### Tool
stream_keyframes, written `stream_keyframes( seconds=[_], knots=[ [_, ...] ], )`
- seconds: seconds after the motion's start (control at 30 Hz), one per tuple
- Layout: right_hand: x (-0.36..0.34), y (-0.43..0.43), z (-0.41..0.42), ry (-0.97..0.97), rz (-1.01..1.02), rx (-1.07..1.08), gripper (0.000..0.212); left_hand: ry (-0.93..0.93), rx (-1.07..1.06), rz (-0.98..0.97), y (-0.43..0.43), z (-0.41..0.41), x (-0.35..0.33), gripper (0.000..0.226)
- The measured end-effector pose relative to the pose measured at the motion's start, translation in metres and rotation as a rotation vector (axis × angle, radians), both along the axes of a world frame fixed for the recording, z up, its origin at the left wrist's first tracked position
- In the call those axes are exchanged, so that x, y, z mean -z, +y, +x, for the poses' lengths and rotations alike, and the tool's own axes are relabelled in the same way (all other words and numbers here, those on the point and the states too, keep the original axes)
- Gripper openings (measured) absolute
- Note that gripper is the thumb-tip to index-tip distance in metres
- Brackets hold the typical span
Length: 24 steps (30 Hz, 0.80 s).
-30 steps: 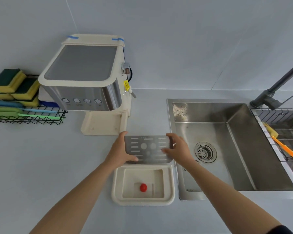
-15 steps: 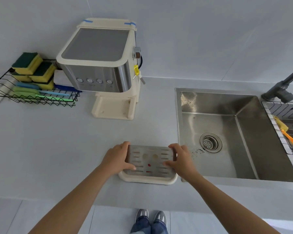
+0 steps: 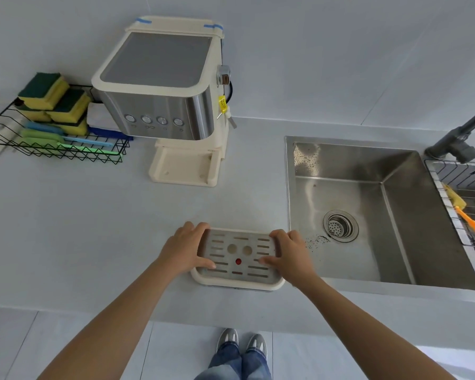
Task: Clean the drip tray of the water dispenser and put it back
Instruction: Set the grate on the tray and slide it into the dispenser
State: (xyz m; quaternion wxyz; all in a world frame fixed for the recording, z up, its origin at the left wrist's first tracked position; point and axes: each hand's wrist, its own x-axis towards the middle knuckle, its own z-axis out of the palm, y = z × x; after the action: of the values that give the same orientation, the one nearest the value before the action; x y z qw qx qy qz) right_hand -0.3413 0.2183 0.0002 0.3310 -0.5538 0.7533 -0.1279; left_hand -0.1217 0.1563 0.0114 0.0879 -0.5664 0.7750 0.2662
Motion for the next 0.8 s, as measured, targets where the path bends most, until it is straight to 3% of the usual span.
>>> stream_keyframes(
  seconds=[0.2,0.43,0.63,0.7,0.8],
  knots=[
    [0.004,0.003,-0.001,-0.001,-0.012,0.008,0.056,0.131,-0.086,0.113,0.006,0.003,0.002,0.082],
    [0.012,0.011,-0.001,-0.06,-0.049,0.09,0.077,0.299,-0.195,0.133,0.013,0.008,0.009,0.09],
    [0.013,0.033,0.003,-0.24,-0.115,0.062,0.073,0.518,-0.31,0.113,0.034,0.012,0.016,0.085],
    [0.013,0.042,0.004,-0.266,-0.124,-0.02,0.08,0.588,-0.294,0.144,0.042,0.014,0.017,0.082],
    [0.02,0.052,0.005,-0.278,-0.081,-0.09,0.102,0.612,-0.261,0.194,0.052,0.014,0.016,0.098]
  ],
)
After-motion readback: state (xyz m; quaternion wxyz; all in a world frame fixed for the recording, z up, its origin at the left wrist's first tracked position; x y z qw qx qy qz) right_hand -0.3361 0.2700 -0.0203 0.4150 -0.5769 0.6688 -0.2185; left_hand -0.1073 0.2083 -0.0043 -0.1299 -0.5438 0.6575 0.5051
